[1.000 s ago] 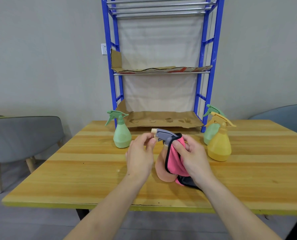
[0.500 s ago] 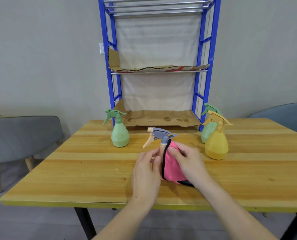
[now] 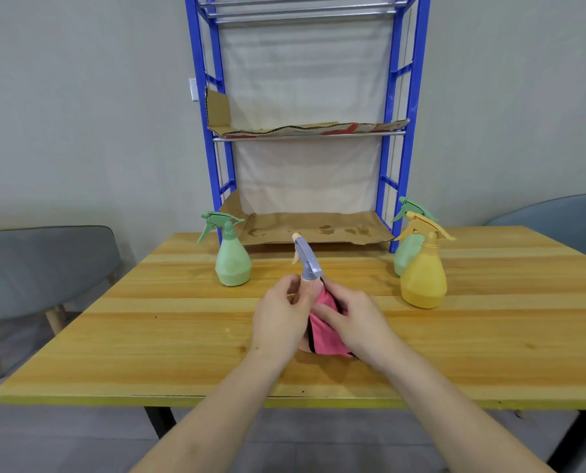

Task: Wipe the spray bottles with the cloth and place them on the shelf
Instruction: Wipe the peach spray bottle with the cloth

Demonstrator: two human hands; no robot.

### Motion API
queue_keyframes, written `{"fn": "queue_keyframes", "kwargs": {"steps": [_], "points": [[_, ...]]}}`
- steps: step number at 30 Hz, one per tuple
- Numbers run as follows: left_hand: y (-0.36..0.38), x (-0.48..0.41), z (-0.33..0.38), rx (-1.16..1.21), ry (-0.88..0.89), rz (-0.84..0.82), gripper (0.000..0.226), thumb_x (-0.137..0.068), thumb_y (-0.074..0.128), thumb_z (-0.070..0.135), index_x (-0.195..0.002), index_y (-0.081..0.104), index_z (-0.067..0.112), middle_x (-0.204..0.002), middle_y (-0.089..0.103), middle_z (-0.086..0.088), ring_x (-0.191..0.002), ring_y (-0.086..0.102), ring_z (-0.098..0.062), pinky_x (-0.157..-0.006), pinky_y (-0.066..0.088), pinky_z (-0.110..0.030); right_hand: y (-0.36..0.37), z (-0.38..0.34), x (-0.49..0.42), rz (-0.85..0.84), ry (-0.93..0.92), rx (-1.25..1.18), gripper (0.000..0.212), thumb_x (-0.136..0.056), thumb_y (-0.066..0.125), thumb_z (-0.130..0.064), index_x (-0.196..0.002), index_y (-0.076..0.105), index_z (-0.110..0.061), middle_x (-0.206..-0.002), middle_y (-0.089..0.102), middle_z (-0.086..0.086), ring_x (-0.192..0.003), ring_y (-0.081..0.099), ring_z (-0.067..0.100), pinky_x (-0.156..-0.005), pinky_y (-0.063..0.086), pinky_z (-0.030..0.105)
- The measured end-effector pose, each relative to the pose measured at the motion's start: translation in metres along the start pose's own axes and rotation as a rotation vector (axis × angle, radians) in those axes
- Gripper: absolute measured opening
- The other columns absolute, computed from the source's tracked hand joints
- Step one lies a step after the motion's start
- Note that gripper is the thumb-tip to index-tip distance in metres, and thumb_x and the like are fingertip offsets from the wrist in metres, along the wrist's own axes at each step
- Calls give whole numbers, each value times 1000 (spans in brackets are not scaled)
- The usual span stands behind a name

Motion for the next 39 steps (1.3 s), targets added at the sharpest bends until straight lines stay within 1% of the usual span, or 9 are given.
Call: {"fn": "queue_keyframes", "kwargs": {"steps": [5,9,13,17,23,27,31,36,39], "points": [[-5,-9,-3,-38,54,-46,27,-97,62,52,-104,73,29,-101,63,7,-92,63,-8,-77,47,-25,-4,17,11,-89,28,137,50,-97,66,-47,-146,54,-44,-103,76,-14,-95,65,13,-79,45,27],[-6,-11,-1,-212,105,-6,26,-100,57,49,-85,64,29,-92,59,2,-84,59,-20,-72,44,-35,-6,18,11,-142,46,238,55,-97,65,-48,-150,50,-40,-108,76,-9,-103,65,19,-76,39,26],[-9,-8,2,-134,93,15,21,-100,62,42,-119,64,32,-95,71,15,-92,68,-9,-82,53,-38,1,-1,5,-37,0,143,57,-98,66,-39,-151,44,-42,-112,74,-13,-102,65,15,-81,46,28],[-9,-12,2,-156,139,-57,22,-101,62,38,-122,64,31,-96,71,15,-93,67,-9,-82,55,-35,6,-4,6,-17,-18,126,58,-102,61,-38,-155,38,-42,-108,72,-14,-97,63,13,-79,45,27],[-7,-13,1,-99,103,-84,25,-102,60,32,-127,64,28,-100,67,18,-102,67,-13,-85,52,-31,1,19,15,-180,59,353,43,-102,56,-49,-140,54,-29,-88,67,-5,-93,64,26,-71,37,31],[-1,-9,1,15,69,-65,23,-96,68,41,-118,66,32,-99,69,21,-100,67,-1,-89,56,-31,1,11,12,-121,31,289,56,-100,62,-43,-152,44,-30,-116,73,-3,-111,64,25,-78,39,29],[8,-7,4,79,84,-51,23,-94,68,45,-111,70,29,-95,75,13,-93,71,-9,-87,57,-41,7,-3,9,-22,-4,197,62,-103,58,-37,-160,34,-31,-133,67,-7,-118,59,19,-73,33,16],[11,-9,5,62,83,-27,17,-102,59,38,-107,66,25,-87,69,9,-86,64,-13,-77,52,-35,2,7,13,-73,49,273,38,-105,52,-43,-138,56,-25,-105,75,4,-101,66,30,-71,35,33],[8,-10,4,210,-59,3,22,-106,54,33,-88,56,22,-77,54,7,-77,51,-16,-68,40,-32,0,7,17,-204,84,378,30,-105,49,-48,-117,60,-23,-100,74,6,-97,63,32,-69,34,36]]}}
Point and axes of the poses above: each hand's wrist, its own x-axis away from the middle knuckle, its own y-axis out of the palm, z = x × y, the point moved 5 cm from there along -x, towards the middle knuckle
